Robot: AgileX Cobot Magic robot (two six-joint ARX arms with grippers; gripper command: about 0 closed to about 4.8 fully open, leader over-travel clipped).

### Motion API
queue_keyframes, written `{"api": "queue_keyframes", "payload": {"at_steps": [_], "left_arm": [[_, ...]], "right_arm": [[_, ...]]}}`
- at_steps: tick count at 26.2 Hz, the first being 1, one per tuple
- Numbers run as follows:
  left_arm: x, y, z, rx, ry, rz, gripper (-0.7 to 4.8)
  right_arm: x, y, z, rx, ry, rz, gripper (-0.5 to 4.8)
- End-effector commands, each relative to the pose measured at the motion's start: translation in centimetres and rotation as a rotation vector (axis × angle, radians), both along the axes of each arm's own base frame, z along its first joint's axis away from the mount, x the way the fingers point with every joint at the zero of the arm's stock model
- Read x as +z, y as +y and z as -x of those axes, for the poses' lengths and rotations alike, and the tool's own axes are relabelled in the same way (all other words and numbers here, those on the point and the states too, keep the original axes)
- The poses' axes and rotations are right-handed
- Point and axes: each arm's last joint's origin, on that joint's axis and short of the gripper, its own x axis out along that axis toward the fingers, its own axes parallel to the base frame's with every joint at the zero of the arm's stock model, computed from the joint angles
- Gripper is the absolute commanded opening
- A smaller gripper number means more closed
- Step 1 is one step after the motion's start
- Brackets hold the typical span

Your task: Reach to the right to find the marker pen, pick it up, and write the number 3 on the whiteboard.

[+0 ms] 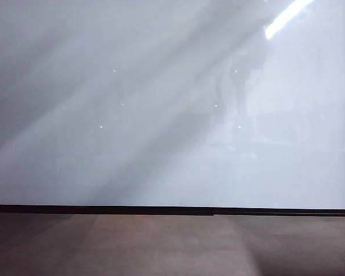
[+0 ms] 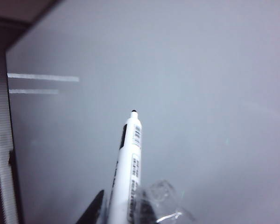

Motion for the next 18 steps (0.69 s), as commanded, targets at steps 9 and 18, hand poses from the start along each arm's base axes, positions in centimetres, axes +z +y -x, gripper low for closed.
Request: {"api": "queue_keyframes", "payload": {"at_steps": [9, 18], "left_arm": [[0.2, 0.0, 0.1, -0.006, -0.010, 0.003, -0.05], [0.2, 0.0, 0.1, -0.006, -0.010, 0.003, -0.05]], "right_arm": [[-1.9, 4.6, -1.0, 0.029, 0.123, 0.029, 0.41], [-3.1, 6.3, -1.3, 0.073, 0.210, 0.047, 0.41]]}}
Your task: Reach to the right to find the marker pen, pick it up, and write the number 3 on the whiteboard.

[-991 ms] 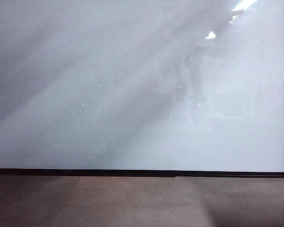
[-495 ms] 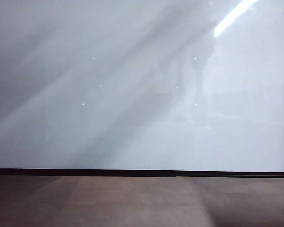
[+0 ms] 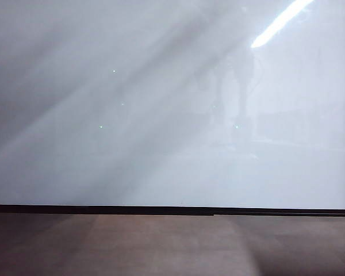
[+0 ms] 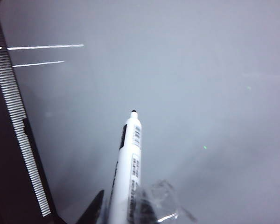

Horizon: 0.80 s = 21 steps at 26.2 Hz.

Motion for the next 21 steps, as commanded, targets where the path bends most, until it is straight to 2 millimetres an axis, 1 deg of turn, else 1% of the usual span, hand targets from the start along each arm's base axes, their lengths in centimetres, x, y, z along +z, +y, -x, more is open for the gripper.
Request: {"api": "queue_keyframes", "payload": {"at_steps": [1, 6, 8, 10, 16, 21], "left_arm": [[0.2, 0.0, 0.1, -0.008, -0.011, 0.003, -0.05], [0.2, 0.0, 0.1, -0.008, -0.011, 0.004, -0.05], [0.2, 0.0, 0.1, -0.008, -0.011, 0.004, -0.05], [0.2, 0.0, 0.1, -0.008, -0.012, 0.004, -0.05], [0.2, 0.1, 0.1, 0.004, -0.013, 0.003, -0.05], [0.3, 0.3, 0.4, 0.004, -0.012, 0.002, -0.05]], "right_arm": [[-0.5, 0.5, -0.2, 0.009, 0.034, 0.012, 0.41], [-1.9, 0.9, -1.2, 0.013, 0.125, 0.042, 0.41], [-2.5, 1.6, -1.6, 0.018, 0.123, 0.067, 0.41], [-2.9, 2.1, -1.8, -0.014, 0.122, 0.083, 0.40], [-4.4, 5.4, -1.9, -0.096, 0.101, 0.174, 0.40], [-5.1, 7.5, -1.6, -0.118, 0.087, 0.215, 0.41]]}}
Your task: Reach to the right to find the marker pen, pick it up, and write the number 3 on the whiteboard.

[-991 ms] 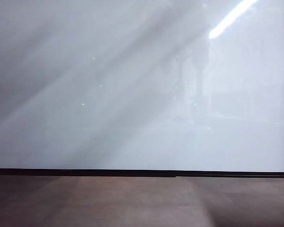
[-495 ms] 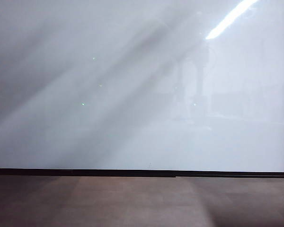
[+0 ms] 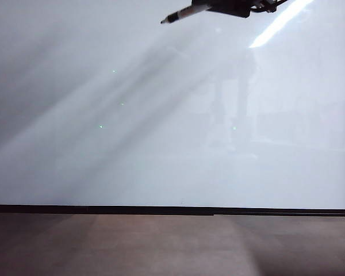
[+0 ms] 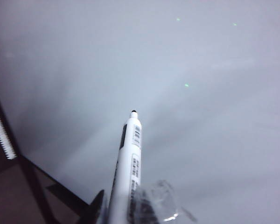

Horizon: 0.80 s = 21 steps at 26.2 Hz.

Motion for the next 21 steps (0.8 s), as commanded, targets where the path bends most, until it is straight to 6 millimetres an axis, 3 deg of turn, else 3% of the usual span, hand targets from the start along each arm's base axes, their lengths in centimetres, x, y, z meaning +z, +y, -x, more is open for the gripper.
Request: {"api": "queue_keyframes", "payload": {"at_steps": [1, 9, 14, 21], "left_arm": [[0.3, 0.1, 0.3, 0.000, -0.013, 0.004, -0.05], [0.4, 0.4, 0.6, 0.000, -0.015, 0.000, -0.05], [0.4, 0.4, 0.7, 0.000, -0.014, 0.000, -0.05], [0.2, 0.4, 0.7, -0.001, 0.011, -0.017, -0.05]], "right_arm": [[0.5, 0.8, 0.2, -0.022, -0.055, 0.008, 0.41], [0.8, 0.7, -0.4, -0.158, -0.059, 0.001, 0.40], [0.2, 1.0, -0.8, -0.165, -0.091, 0.073, 0.40], [0.6, 1.0, -0.9, -0.184, -0.137, 0.046, 0.40]]}}
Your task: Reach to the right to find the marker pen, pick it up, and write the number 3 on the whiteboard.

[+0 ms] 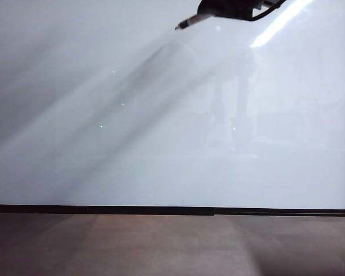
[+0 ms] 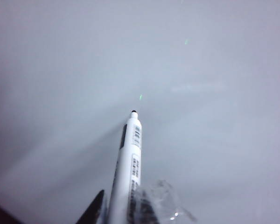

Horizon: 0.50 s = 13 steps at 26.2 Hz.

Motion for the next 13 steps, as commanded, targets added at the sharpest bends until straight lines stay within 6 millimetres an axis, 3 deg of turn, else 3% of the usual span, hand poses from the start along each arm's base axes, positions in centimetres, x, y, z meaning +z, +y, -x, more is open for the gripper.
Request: {"api": "queue_keyframes", "payload": {"at_steps": [1, 5, 13], "left_arm": [[0.05, 0.04, 0.14, -0.003, 0.001, -0.006, -0.05], [0.08, 0.06, 0.17, -0.003, 0.000, -0.005, -0.05], [0.08, 0.10, 0.24, -0.007, 0.002, -0.006, -0.05]], "right_arm": [[0.53, 0.07, -0.02, -0.003, -0.040, -0.019, 0.41], [-0.33, 0.33, -0.77, -0.013, -0.044, -0.003, 0.41], [-0.18, 0.68, -0.83, -0.002, -0.086, -0.037, 0.41]]}}
